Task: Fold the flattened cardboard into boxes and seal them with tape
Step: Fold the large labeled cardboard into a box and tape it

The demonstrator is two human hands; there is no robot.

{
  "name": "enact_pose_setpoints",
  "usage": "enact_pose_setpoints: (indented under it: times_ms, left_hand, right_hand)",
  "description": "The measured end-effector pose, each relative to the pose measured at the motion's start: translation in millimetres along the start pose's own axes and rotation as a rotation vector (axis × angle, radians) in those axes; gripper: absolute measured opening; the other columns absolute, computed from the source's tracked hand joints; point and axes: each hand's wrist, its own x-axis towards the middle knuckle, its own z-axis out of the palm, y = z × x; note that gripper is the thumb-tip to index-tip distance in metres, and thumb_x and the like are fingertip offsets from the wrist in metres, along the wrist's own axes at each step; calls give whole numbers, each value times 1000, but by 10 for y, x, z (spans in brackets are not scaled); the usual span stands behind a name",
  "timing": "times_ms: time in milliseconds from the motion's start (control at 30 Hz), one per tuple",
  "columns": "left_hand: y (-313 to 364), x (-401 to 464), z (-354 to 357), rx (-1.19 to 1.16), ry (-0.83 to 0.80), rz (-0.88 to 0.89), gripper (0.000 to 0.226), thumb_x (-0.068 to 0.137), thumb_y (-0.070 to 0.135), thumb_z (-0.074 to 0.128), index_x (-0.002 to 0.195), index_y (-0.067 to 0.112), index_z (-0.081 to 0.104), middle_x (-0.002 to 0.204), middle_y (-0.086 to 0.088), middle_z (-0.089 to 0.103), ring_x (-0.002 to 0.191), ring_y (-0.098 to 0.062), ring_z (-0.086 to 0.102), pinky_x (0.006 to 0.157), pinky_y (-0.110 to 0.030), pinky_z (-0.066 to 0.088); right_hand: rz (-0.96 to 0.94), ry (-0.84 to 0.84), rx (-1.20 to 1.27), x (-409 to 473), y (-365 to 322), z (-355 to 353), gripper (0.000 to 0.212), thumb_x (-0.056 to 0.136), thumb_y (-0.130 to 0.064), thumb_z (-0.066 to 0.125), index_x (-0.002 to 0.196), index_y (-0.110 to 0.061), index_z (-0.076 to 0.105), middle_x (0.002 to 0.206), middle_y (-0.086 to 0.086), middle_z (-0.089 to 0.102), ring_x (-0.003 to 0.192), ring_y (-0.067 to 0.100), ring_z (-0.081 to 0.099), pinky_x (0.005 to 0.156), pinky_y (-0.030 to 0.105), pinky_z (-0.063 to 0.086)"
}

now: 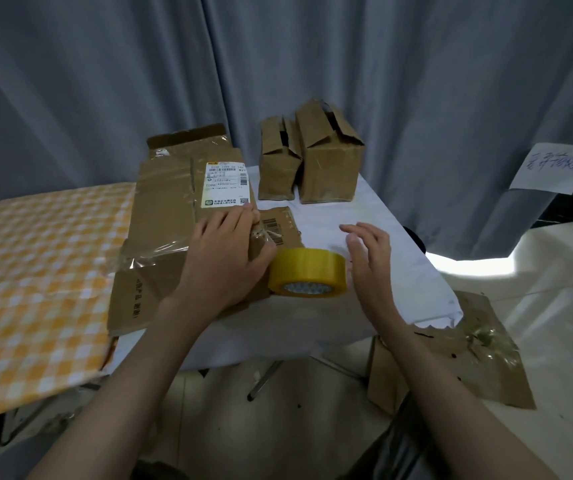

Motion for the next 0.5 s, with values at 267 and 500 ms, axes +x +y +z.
enact_pose_setpoints:
  times_ms: [267,500]
  left_hand:
    - [202,201,2,230,14,-60,44,93,49,50,119,13,51,123,-8,54,110,-28,49,86,-44,42]
    - [340,305,17,282,-19,-125,58,85,42,66,130,12,43,134,-11,44,119,-31,44,92,-42,40]
  right_hand:
    - [-74,-531,-44,-122,-319,-15,15,93,-41,65,86,-27,68,74,-21,61,73,1,59,68,14,42]
    - [127,-676,91,1,-340,-387,44,94,-47,52,78,-7,59,75,3,54,73,8,49,71,25,40]
